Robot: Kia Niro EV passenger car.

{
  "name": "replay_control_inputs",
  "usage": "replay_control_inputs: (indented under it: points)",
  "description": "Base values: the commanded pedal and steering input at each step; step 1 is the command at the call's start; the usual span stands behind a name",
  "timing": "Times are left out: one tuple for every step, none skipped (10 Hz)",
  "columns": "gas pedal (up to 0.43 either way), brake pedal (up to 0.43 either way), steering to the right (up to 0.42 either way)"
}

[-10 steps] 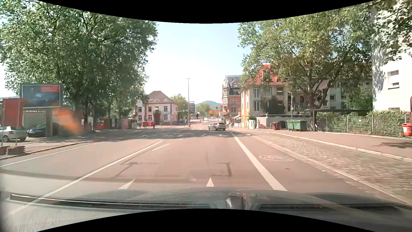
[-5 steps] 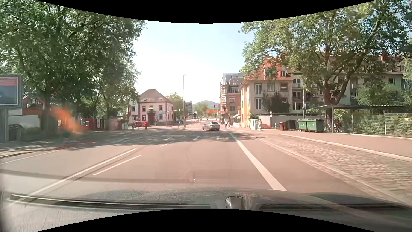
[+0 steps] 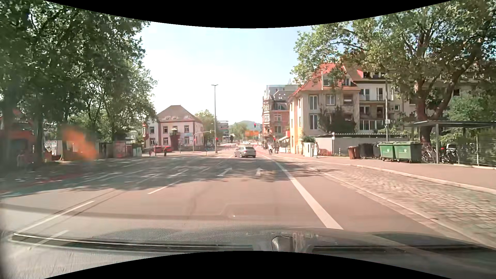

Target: Follow the waypoints while adhering to traffic rules and regulations

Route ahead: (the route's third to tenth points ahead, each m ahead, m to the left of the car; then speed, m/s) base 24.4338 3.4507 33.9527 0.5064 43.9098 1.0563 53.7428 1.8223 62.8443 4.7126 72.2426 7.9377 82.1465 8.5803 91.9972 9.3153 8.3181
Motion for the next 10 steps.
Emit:
replay_control_inputs:
  points:
    - [0.000, 0.128, 0.007]
    - [0.000, 0.128, 0.006]
    - [0.000, 0.128, 0.006]
    - [0.000, 0.128, 0.005]
    - [0.000, 0.128, 0.004]
    - [0.000, 0.122, 0.004]
    - [0.000, 0.110, 0.004]
    - [0.000, 0.104, 0.003]
    - [0.000, 0.104, 0.003]
    - [0.000, 0.104, 0.003]
